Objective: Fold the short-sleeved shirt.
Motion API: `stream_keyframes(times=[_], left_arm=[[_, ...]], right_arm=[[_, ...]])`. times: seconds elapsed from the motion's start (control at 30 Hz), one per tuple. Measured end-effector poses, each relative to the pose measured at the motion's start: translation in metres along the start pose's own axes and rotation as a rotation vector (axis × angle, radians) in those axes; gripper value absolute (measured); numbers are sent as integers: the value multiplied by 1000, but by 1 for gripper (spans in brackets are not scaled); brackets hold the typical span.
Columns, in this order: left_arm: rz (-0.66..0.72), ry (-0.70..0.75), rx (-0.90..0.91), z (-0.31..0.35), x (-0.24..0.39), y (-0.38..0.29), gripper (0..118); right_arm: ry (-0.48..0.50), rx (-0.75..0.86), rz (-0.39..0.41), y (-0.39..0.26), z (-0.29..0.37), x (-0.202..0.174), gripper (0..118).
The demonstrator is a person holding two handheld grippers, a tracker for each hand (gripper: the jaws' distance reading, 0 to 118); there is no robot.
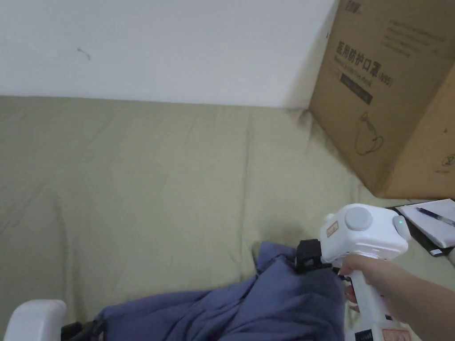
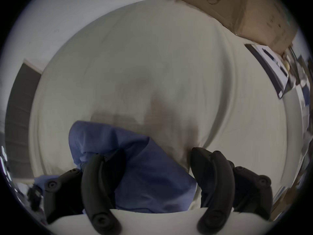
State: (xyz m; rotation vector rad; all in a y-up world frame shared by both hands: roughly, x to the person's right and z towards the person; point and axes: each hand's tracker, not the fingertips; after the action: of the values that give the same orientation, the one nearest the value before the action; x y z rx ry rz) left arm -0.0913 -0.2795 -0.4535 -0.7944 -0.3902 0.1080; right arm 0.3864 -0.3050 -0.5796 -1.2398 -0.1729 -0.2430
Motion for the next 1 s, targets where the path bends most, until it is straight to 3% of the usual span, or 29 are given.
stream_keyframes(times=[0.07,0.1,0.13,0.17,0.23,0.27,0.43,0.53,0.6,0.8,1.0], left_arm=[[26,-16,-11,-1,-5,1,3],[28,-14,-12,1,-5,2,3],[31,-9,-12,4,-5,4,3],[34,-7,-11,9,-4,6,3],[57,-25,9,26,-1,12,3],[62,-34,22,35,1,16,3],[-14,23,159,96,19,50,3],[-28,4,225,136,23,84,3],[-35,18,265,162,27,109,3],[-140,127,437,235,45,183,3],[-138,194,486,267,53,255,3]], right_arm=[[33,13,95,0,11,-4,51],[46,14,114,-2,20,-3,15],[49,20,96,-6,30,-1,2],[89,35,82,-10,41,0,2],[291,70,5,-20,71,8,2],[325,102,-10,-27,88,10,2],[353,271,62,-49,188,21,2],[357,382,52,-59,249,35,2],[423,454,52,-66,289,42,2],[392,611,11,-60,388,58,2],[262,763,-66,-20,453,65,2]])
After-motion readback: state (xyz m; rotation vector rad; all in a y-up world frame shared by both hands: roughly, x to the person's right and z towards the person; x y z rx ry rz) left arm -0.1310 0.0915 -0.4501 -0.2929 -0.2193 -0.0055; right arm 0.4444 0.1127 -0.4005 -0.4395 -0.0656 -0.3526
